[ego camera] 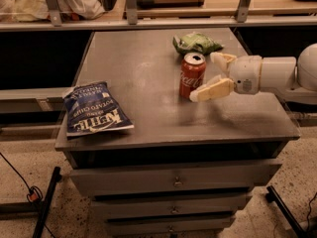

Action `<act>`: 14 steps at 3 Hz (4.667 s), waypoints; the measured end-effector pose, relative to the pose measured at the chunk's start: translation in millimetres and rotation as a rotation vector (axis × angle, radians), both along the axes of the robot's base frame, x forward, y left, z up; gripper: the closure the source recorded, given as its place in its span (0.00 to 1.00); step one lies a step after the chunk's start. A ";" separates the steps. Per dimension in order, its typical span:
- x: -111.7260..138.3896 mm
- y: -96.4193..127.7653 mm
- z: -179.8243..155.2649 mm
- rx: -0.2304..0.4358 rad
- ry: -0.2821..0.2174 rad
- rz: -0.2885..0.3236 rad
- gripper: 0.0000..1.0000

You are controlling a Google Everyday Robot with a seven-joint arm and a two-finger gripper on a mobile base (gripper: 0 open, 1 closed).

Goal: Knock coke can over

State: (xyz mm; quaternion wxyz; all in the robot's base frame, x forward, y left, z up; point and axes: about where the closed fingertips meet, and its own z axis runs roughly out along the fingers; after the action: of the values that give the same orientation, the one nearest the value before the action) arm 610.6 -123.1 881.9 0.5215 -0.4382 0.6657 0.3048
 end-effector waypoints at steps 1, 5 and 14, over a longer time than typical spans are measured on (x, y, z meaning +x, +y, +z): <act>2.1 13.2 1.1 0.065 -0.041 0.000 0.00; 11.9 28.3 0.5 0.166 -0.095 -0.024 0.78; -48.0 -48.2 -20.0 -1.618 0.104 0.255 1.00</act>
Offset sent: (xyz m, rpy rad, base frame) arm 0.0172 0.0404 0.0073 0.1427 -0.1141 -0.0056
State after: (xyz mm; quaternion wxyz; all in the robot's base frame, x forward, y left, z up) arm 562.6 -171.3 861.9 -0.0261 -0.7364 0.6480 -0.1928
